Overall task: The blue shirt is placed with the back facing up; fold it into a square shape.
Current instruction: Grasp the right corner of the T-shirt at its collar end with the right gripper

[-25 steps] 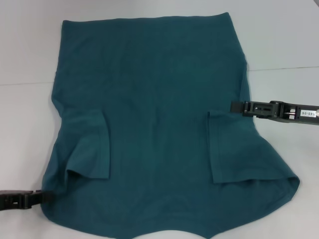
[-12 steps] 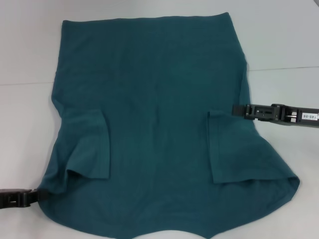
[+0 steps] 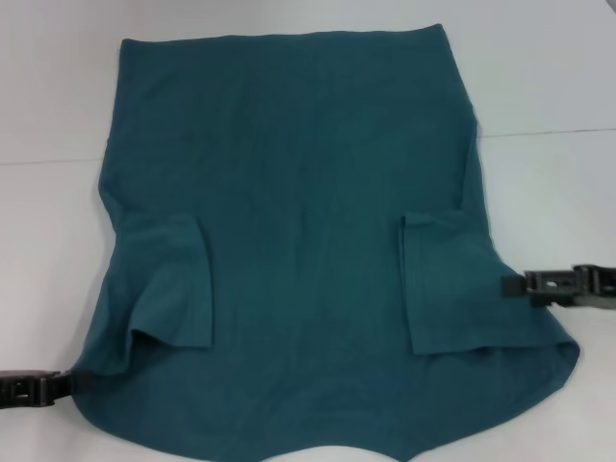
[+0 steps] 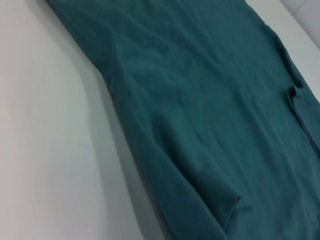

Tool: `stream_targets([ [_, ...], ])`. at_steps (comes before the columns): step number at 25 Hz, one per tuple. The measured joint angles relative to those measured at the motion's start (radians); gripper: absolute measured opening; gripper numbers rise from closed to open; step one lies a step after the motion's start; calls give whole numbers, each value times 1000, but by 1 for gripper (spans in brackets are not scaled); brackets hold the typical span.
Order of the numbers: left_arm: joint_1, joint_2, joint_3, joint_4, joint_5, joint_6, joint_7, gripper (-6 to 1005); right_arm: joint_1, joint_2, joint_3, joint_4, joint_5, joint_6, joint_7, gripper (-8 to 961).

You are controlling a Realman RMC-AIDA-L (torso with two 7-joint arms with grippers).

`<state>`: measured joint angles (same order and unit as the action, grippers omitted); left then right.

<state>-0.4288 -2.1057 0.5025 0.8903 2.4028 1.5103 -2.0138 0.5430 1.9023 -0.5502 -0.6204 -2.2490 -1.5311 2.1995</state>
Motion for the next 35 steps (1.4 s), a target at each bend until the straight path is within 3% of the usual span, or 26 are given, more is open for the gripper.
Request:
stream_targets([
  [4,2,3,-15,0,0,4,0,27,-48,-17,6,-14,-10,-19,33,915],
  [15,-1,6,-27,0,4,-11,0,28,-136,-22,30,-48,-15,-9,46,915],
  [25,-2,6,-27,-1,5,-9,0,28,-123,9,21,-40,-24,44,32,916],
  [35,-1,6,-27,-3,6,-12,4,28,-106,26,4,-39,-46,59,29,916],
])
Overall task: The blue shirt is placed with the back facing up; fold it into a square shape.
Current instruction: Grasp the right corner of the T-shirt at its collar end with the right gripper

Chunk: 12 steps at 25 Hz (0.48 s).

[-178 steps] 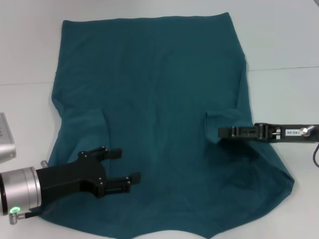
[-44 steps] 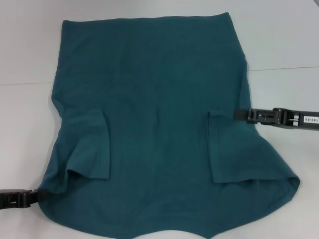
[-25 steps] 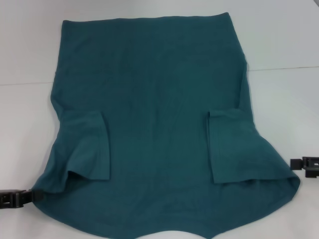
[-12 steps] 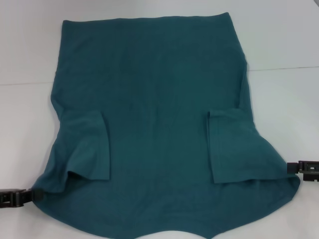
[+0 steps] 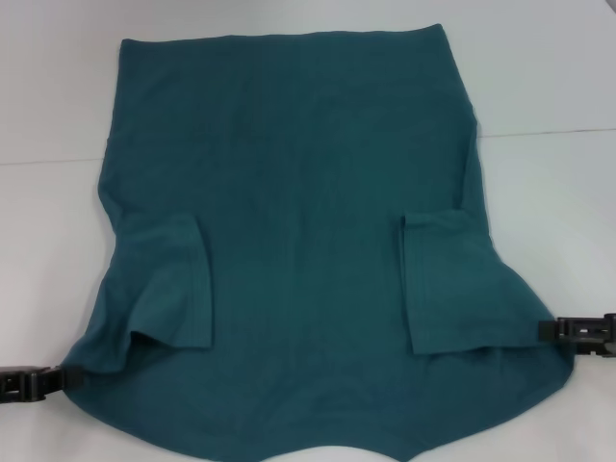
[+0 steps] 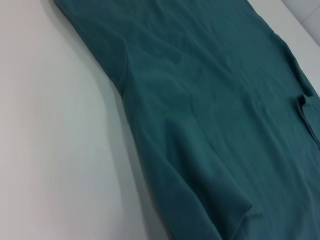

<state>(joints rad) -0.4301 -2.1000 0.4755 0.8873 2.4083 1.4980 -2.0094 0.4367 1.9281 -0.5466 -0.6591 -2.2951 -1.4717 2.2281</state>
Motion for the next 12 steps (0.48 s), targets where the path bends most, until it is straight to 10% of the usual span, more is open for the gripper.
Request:
stream_targets([
  [12,-3,0,0,-1,0,0,1,29,32,16,-10,2,-2,-18,-10,916],
])
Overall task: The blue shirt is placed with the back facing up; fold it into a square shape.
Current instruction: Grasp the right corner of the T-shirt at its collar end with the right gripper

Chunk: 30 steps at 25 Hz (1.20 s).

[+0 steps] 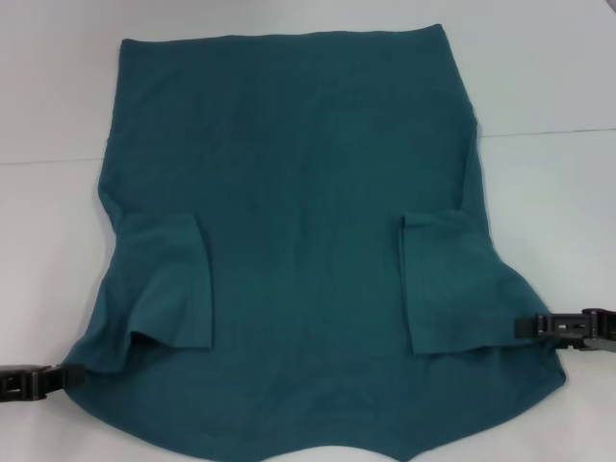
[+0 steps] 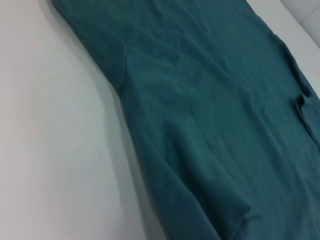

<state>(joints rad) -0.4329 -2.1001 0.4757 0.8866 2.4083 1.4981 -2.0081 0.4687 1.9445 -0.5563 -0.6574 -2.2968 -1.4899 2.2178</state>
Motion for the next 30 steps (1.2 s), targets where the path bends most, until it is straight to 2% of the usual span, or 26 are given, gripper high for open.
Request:
stream_targets([
  [5,-1,0,0,-1,0,-2,0,29,2,-1,4,2,1,-3,0,916],
  [20,-1,0,1,-8,-7,-4,2,29,-39,-41,12,5,-1,-22,17,915],
  [24,-1,0,3,-8,-8,-8,3,29,-42,-39,8,6,-1,-15,17,915],
  [30,-3,0,5,-8,-8,-12,3,29,-37,-22,3,7,-1,-4,11,915],
])
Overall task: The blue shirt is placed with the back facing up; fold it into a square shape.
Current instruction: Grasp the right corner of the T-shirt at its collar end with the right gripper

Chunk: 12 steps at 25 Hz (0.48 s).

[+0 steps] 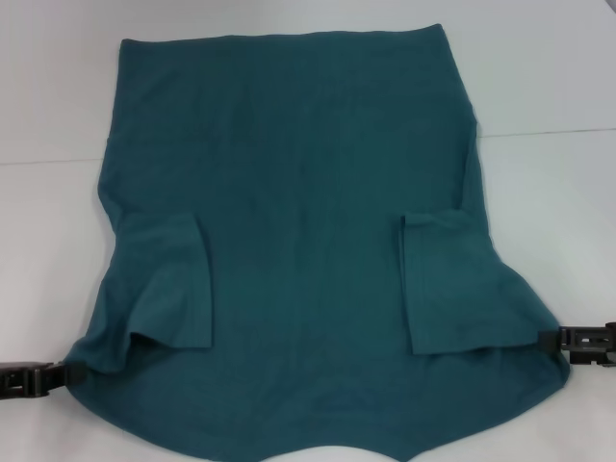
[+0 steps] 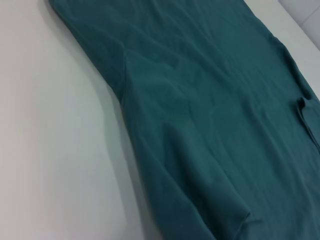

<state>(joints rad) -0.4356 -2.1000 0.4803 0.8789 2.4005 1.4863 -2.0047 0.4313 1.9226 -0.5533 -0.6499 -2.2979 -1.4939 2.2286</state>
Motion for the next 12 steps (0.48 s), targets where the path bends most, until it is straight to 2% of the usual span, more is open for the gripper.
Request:
stream_targets([
  [12,0,0,0,0,0,-2,1,30,3,8,2,3,-24,18,-1,916],
])
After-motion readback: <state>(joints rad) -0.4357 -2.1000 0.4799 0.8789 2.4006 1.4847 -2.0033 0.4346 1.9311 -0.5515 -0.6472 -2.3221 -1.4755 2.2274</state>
